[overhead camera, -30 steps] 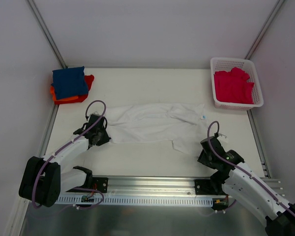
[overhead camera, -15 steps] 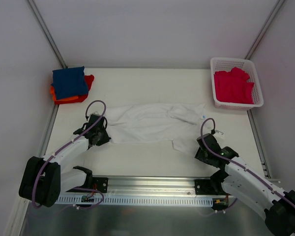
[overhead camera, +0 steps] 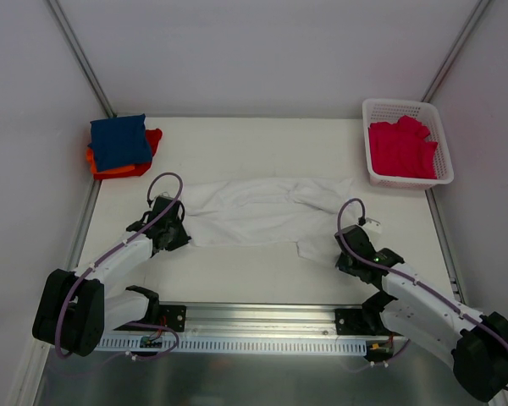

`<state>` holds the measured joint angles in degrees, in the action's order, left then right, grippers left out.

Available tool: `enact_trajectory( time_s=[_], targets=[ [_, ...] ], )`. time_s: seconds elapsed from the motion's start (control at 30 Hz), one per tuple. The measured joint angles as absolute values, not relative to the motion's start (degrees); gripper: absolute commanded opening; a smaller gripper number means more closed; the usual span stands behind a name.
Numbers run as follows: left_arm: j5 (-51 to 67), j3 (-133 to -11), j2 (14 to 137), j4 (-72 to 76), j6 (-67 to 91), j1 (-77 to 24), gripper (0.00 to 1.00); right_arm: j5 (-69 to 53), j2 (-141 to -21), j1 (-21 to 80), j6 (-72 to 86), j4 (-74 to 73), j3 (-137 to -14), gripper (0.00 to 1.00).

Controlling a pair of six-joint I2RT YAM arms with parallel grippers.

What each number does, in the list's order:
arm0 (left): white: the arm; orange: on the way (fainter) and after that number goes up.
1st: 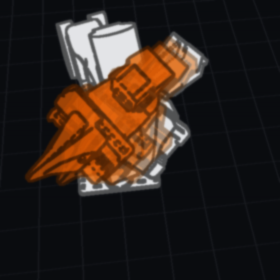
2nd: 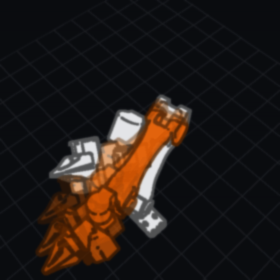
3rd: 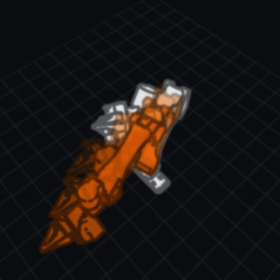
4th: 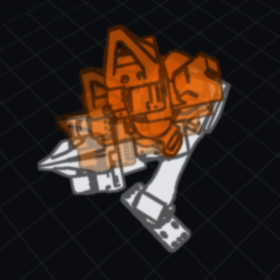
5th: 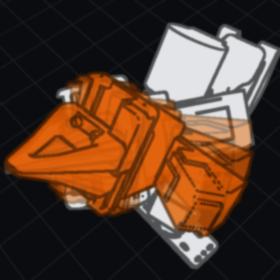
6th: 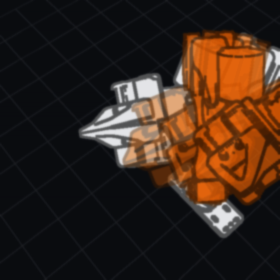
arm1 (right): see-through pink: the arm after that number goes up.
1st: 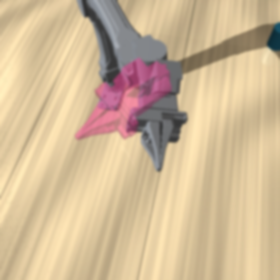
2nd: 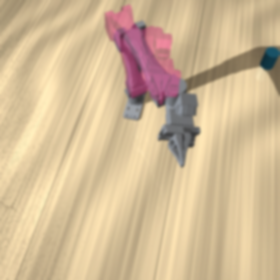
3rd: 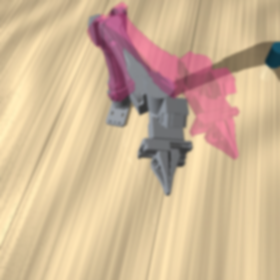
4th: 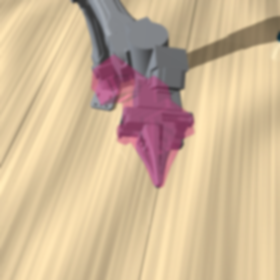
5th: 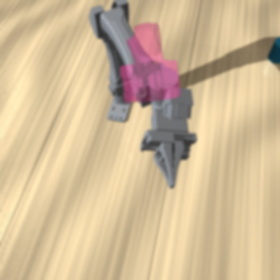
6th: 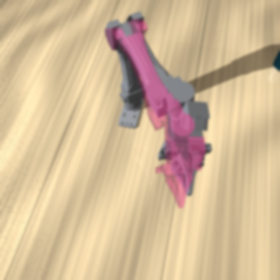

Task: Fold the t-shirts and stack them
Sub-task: Fold the tshirt

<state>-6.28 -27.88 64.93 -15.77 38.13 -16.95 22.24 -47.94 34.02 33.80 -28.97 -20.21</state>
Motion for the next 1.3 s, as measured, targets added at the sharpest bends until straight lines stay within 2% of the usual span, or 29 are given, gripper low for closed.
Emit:
enact_trajectory(
  time_s=[0.27, 0.63, 1.3],
  targets=[
    [-6.24, -27.88, 63.46, -15.81, 38.13, -16.95, 0.0, 22.26, -47.37, 34.02, 32.73, -29.65, -21.23, 0.0],
    [-6.26, -31.07, 56.86, -17.12, 38.13, -16.95, 0.0, 26.04, -46.76, 34.02, 27.94, -31.7, -33.21, 0.0],
    [-9.56, -34.92, 54.43, -20.45, 36.88, -13.17, 0.0, 32.38, -60.88, 28.53, 16.43, -28.58, -45.06, 0.0]
  ],
)
